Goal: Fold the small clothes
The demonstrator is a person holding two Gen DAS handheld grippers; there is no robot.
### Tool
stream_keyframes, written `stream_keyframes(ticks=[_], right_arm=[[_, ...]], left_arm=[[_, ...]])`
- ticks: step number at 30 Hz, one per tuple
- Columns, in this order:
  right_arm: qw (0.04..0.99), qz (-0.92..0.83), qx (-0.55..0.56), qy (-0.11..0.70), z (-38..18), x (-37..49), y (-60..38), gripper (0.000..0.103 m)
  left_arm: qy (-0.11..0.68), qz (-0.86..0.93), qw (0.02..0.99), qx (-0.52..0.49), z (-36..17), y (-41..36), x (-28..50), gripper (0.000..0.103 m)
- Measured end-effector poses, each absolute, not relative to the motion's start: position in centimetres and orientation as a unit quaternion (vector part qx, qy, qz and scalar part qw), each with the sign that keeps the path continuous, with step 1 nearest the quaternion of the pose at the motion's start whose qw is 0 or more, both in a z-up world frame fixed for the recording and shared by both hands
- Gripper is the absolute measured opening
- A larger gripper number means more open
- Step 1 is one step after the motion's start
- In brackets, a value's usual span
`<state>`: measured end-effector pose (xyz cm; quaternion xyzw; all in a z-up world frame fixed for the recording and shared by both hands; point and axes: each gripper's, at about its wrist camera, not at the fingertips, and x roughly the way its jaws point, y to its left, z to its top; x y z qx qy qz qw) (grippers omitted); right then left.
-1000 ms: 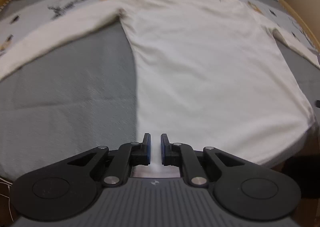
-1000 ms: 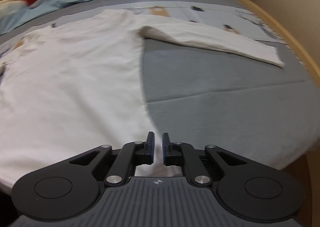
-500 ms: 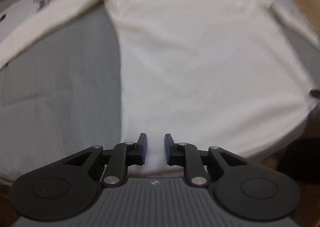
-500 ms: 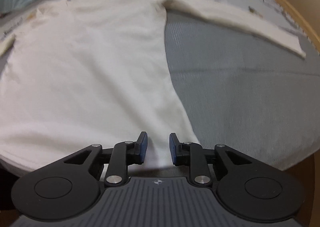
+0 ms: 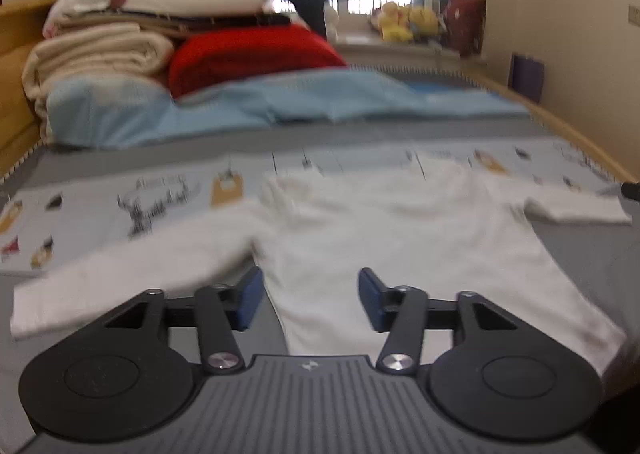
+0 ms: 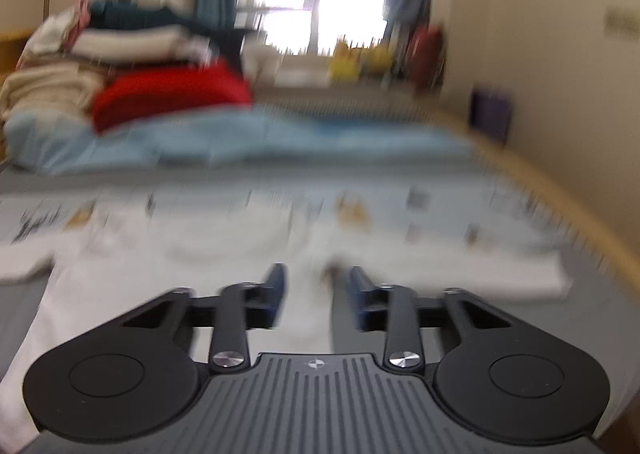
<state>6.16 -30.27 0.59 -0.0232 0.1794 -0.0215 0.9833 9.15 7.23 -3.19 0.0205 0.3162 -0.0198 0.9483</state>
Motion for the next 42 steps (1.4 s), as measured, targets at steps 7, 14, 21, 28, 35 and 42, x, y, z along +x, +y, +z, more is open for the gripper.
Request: stream_keyframes(ticks=[7,14,21,28,35,42], right_arm=[[0.985,0.018,-0.010,0.171,4.1,11.7,-27.9,0.057],[0.980,0.092,-0.012,0.175,5.4,18.4,-22.2,0.052],[0.974,0.119,-0.024,0.194,1.8,22.4,-18.2,0.036],[0.957,0.181,-0.033,0.224,1.3,24.3,-15.7,0.036],[0.944,0.195,-0.049,0.261,-0.8,24.3,-14.5,0.036],[0.937,0.185,-0.013,0.296,-1.3,24.5,-15.6,0.036]], left_arm=[[0.287,0.019,0.958,0.005,-4.2,14.2,14.2,0.065],[0.286,0.105,0.952,-0.013,-7.7,24.3,15.3,0.048],[0.331,0.252,0.908,-0.041,-12.5,36.4,14.5,0.046],[0.349,0.384,0.845,-0.127,-16.5,46.6,12.2,0.048],[0.345,0.337,0.865,-0.141,-15.6,46.5,14.3,0.007],[0.242,0.232,0.935,-0.111,-5.7,35.6,19.4,0.006]])
